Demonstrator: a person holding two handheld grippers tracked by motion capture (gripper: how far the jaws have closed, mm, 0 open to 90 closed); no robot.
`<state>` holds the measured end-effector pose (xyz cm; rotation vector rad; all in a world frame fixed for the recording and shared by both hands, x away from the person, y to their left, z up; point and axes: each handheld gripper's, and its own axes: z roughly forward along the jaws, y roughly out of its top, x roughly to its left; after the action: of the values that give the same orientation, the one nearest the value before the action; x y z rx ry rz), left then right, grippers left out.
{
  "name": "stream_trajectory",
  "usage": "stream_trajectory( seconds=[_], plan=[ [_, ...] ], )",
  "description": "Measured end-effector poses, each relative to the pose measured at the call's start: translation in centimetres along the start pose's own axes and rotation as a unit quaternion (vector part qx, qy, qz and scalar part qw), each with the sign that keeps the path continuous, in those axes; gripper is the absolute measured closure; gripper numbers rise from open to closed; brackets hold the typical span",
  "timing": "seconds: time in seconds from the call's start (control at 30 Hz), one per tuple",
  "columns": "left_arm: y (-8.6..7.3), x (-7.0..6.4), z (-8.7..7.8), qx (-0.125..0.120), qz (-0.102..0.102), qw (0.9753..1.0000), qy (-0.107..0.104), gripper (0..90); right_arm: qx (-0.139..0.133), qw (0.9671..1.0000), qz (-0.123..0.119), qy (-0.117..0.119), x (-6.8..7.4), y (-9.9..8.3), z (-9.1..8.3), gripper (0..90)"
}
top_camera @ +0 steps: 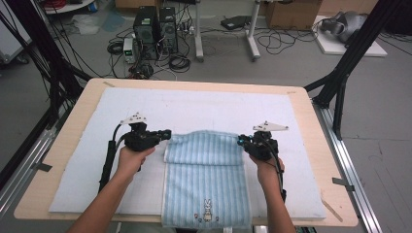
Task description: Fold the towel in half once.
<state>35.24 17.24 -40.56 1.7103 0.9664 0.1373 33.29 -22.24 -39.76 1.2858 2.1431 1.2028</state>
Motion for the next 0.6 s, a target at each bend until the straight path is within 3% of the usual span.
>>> stream_trajectory(
  seconds=[0.23,0.47,0.6],
  plan=[
    [-1.0,-1.5,-1.9,-0.003,0.003,0.9995,-0.032,84.8,-0.018,0.9996,-0.003,0.022,1.2,-1.3,-2.5,82.6],
    [-2.9,-2.7,-3.2,0.016,0.009,0.9986,-0.05,84.8,-0.011,0.9993,-0.019,0.031,2.3,-2.4,-3.9,82.6],
    [-4.0,-3.1,-3.8,0.022,0.001,0.998,-0.059,84.7,-0.006,0.9991,-0.012,0.041,2.8,-3.4,-5.0,82.6]
  ],
)
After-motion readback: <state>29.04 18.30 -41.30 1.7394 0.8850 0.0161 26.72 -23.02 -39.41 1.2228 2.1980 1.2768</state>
